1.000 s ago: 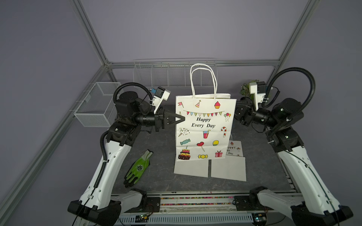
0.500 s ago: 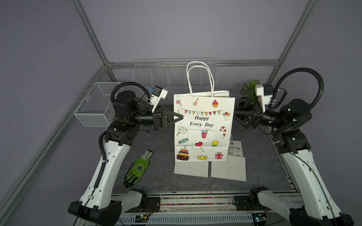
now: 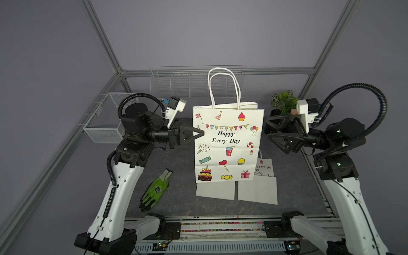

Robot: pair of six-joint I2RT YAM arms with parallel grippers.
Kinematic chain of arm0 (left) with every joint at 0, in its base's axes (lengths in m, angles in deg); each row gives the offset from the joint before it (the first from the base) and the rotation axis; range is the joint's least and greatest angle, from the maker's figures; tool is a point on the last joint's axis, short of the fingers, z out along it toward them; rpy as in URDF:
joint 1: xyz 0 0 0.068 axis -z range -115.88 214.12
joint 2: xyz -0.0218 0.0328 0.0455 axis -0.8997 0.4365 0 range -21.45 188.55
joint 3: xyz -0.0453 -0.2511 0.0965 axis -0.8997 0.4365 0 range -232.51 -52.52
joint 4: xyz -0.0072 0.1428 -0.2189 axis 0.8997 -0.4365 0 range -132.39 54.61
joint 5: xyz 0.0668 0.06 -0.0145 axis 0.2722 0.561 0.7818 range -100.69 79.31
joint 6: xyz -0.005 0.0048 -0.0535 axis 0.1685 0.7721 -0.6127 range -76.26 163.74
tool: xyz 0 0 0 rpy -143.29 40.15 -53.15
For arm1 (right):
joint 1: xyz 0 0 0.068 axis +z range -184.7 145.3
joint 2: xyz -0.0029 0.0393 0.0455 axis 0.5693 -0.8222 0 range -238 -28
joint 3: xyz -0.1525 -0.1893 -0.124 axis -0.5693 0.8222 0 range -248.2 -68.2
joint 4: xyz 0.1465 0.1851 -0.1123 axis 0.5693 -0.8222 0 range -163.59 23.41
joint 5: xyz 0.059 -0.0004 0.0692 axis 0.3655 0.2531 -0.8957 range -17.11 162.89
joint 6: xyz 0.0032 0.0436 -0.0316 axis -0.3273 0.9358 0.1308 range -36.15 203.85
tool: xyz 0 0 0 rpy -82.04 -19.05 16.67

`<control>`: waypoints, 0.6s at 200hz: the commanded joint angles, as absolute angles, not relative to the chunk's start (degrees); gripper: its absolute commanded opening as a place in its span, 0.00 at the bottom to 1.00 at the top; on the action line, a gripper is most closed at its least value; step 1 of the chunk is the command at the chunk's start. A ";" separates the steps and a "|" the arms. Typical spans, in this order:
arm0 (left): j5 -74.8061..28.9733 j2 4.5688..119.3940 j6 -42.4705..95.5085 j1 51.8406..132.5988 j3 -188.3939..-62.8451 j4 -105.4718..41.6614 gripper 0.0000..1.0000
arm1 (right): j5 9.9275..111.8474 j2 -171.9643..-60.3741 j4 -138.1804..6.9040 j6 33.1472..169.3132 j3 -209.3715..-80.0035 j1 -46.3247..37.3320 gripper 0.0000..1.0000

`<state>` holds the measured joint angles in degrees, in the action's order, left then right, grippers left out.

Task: Put away the paper bag
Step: Press the paper bag.

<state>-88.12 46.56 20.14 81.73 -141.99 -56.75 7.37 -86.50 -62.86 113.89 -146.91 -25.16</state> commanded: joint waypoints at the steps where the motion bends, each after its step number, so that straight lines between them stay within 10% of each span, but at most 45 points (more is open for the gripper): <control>1: -89.76 46.03 19.55 83.05 -143.67 -55.42 0.00 | 6.68 -88.81 -60.70 114.03 -146.95 -21.42 0.89; 120: -88.55 47.65 19.90 85.08 -145.21 -55.27 0.00 | 4.07 -92.87 -69.53 103.42 -151.30 -12.23 0.97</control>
